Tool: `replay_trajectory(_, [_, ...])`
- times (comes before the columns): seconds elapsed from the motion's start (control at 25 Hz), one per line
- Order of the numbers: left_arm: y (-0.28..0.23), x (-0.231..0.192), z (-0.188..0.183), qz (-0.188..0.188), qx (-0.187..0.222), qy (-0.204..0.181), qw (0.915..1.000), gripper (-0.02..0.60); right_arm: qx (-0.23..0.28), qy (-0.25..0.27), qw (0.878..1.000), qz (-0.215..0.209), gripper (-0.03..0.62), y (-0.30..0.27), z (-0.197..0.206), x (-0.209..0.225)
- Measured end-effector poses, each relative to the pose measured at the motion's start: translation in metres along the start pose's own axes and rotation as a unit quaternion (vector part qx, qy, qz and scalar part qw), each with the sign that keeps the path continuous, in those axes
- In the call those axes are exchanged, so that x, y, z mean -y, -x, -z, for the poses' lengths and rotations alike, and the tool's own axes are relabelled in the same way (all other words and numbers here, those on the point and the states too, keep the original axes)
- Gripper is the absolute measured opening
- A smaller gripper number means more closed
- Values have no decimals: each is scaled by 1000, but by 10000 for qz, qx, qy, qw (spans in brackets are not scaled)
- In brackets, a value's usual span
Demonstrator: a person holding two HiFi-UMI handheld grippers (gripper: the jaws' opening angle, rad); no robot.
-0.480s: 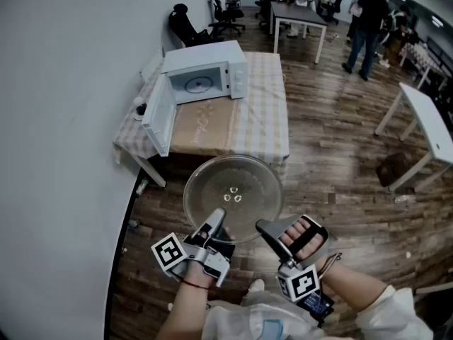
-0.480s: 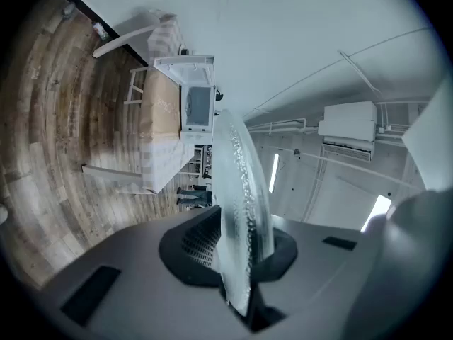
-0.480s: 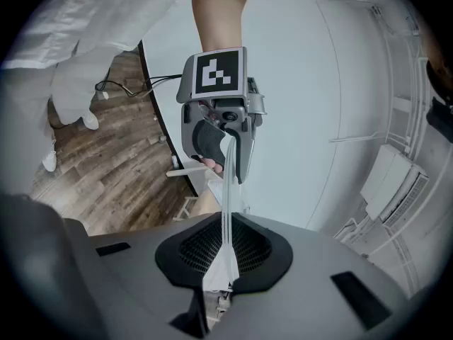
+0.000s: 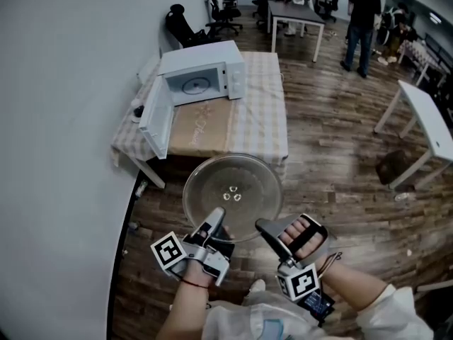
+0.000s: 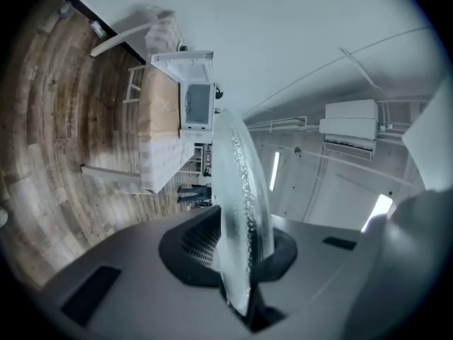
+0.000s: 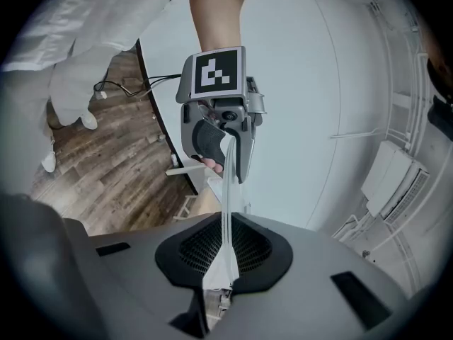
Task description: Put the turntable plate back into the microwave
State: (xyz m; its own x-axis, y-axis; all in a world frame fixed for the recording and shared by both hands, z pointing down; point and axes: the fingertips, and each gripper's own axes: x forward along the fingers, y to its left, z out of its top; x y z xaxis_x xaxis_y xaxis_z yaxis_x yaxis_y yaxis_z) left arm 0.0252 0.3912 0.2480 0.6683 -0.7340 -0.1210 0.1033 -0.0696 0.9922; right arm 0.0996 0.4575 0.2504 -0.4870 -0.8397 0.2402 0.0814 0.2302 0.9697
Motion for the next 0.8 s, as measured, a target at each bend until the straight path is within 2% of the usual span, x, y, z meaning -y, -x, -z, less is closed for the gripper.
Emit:
replay_trajectory(0.32, [-8,-2,-1,-24,-77,19,10000,26,-11,-38,10000,11,51,-3,6,1])
replay_trajectory(0.8, [-20,-7,-2,-20,-271,10,9996,21,168,10,9996,-204,60,-7,12,-5])
